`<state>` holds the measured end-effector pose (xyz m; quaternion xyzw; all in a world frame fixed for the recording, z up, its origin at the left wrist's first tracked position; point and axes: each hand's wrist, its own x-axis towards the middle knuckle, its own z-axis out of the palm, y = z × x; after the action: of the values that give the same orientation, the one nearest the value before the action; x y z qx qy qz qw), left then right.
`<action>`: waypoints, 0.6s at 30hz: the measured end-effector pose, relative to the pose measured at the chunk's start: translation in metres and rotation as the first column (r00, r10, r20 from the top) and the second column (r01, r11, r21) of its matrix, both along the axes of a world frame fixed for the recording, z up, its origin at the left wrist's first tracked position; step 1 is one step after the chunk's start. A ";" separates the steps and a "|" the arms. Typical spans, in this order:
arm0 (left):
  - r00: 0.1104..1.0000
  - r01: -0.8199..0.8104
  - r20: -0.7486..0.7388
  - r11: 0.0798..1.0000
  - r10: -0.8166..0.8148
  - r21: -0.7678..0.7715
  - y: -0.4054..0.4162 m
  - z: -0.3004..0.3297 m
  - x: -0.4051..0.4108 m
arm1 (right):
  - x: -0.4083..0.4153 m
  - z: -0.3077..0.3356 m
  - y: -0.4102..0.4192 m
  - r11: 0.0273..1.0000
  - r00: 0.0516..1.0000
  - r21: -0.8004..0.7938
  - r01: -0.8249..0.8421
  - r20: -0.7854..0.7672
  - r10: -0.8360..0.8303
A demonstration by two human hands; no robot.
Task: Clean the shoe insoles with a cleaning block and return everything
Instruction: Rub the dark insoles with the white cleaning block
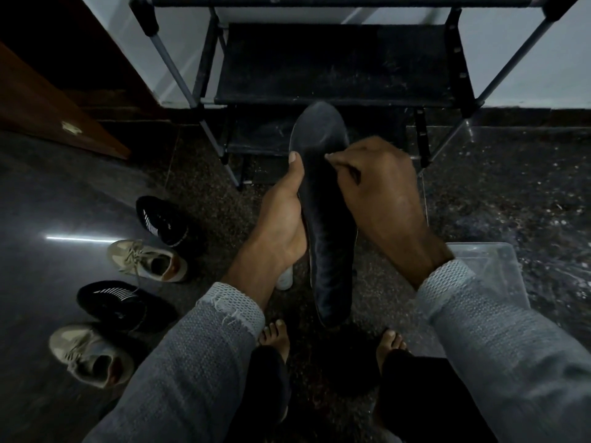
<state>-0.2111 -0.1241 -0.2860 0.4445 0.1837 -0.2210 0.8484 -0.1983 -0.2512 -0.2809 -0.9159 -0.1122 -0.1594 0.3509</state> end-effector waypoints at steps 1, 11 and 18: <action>1.000 0.001 0.002 1.000 -0.001 0.005 -0.001 0.000 0.000 | 0.002 0.000 -0.002 1.000 1.000 0.007 0.021 -0.002 -0.021; 1.000 0.003 0.027 0.999 -0.004 0.043 -0.001 0.002 -0.003 | -0.002 0.001 0.005 0.999 0.999 -0.027 -0.042 -0.031 0.041; 0.999 0.021 0.043 1.000 -0.022 0.012 -0.004 0.003 -0.004 | 0.000 0.001 0.002 1.000 1.000 0.013 -0.026 0.006 0.026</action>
<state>-0.2150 -0.1278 -0.2832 0.4561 0.1618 -0.2194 0.8472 -0.1988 -0.2490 -0.2797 -0.9115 -0.1240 -0.1580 0.3588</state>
